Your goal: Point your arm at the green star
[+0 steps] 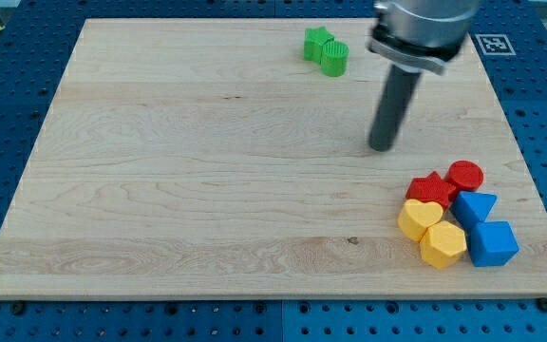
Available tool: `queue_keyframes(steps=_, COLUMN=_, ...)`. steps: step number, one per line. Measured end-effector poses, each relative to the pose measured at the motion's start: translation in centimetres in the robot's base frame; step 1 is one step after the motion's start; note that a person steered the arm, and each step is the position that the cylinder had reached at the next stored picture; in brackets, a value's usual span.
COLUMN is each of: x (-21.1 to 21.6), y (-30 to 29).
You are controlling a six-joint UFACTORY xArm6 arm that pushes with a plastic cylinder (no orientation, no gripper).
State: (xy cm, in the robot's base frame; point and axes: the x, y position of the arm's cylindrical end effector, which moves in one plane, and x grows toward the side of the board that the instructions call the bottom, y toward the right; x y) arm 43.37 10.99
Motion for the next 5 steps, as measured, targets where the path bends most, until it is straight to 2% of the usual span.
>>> queue_keyframes(steps=1, x=-3.9, y=-5.8)
queue_keyframes(steps=2, x=-10.5, y=-9.1)
queue_keyframes(steps=3, x=-17.4, y=-9.6)
queue_keyframes(steps=4, x=-19.2, y=-9.6)
queue_keyframes(steps=5, x=-21.0, y=-6.5)
